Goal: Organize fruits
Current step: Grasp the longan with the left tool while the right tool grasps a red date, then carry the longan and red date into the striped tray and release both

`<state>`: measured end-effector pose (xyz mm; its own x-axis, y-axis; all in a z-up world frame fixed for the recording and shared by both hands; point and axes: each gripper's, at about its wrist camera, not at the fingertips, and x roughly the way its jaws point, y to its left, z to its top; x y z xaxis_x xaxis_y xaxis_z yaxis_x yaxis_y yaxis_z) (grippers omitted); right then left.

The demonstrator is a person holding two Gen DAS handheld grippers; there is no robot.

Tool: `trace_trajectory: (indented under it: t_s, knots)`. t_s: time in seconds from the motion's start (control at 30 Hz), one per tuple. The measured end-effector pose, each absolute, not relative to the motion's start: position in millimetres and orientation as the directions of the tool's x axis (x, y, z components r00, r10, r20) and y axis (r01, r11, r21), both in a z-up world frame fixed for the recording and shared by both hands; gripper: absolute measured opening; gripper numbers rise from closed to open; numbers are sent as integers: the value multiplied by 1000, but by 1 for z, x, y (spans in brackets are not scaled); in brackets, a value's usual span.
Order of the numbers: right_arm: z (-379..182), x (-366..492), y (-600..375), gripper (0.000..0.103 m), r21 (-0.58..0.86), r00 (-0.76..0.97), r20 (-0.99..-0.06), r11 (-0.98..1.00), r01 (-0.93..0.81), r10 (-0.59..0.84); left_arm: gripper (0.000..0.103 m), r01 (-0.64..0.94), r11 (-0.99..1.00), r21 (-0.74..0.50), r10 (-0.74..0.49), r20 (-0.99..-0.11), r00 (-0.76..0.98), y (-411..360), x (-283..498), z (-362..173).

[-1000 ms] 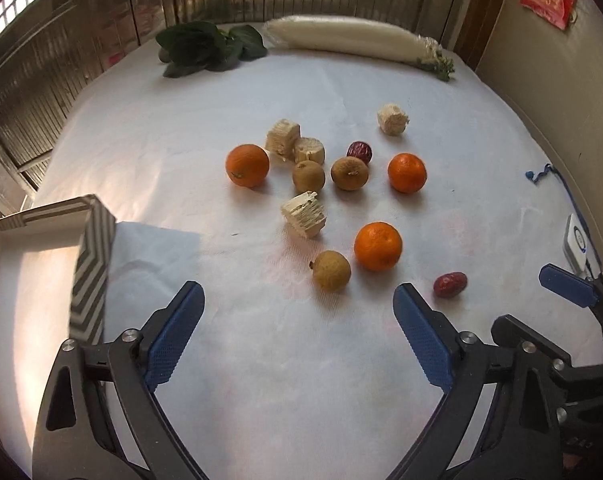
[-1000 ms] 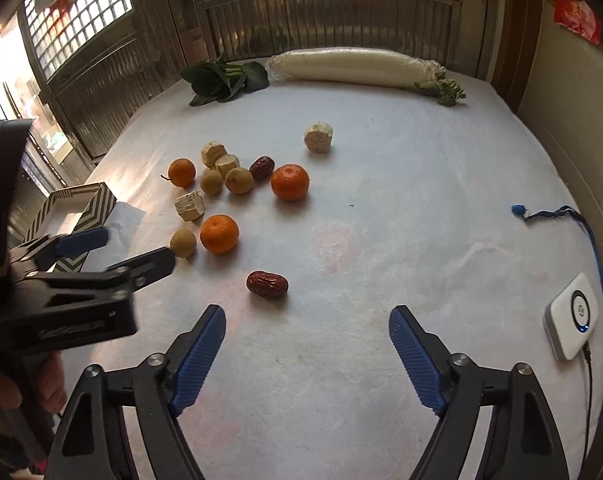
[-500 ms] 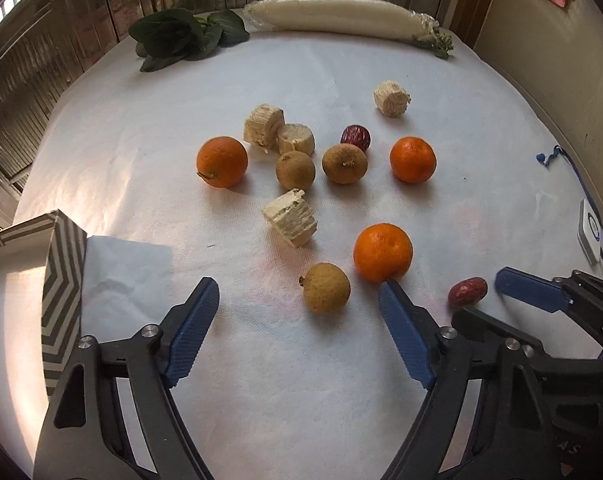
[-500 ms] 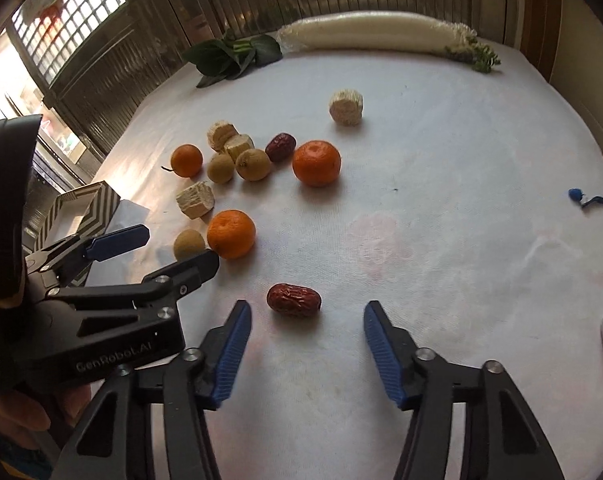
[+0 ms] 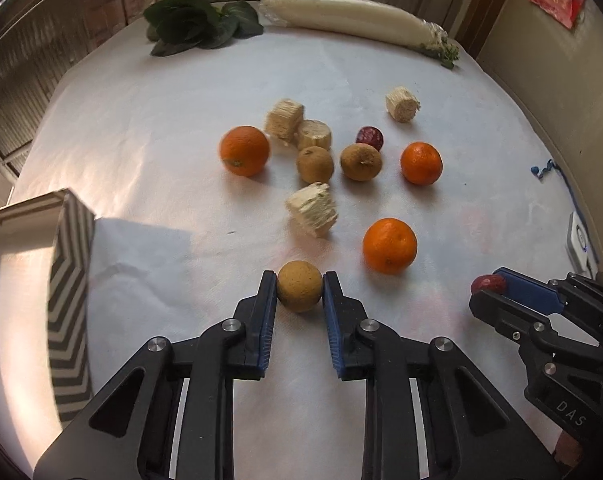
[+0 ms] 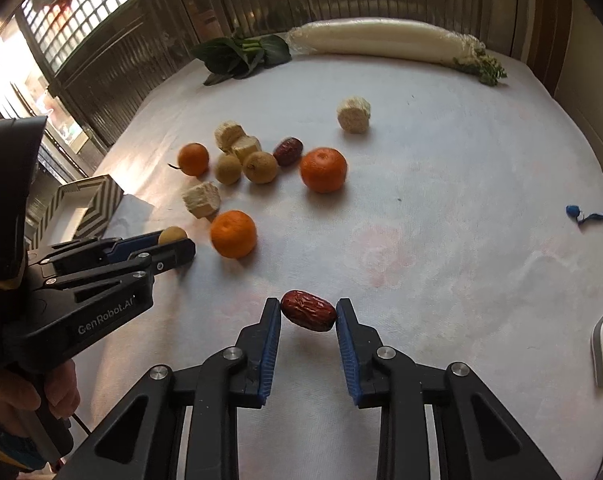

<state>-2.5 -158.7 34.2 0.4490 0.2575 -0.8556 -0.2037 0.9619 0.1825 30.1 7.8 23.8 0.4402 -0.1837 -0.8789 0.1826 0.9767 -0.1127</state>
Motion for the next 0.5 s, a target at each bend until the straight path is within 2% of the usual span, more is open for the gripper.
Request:
trace_trajectory:
  t_s: [0.3, 0.5]
  knots:
    - [65, -3, -117, 27, 182, 469, -824, 932, -313, 319, 22, 105, 986, -132, -166, -860, 483, 50, 14, 61]
    - [84, 0, -60, 27, 171, 457, -802, 881, -441, 384, 22, 19, 994, -111, -106, -858, 502, 95, 7, 78]
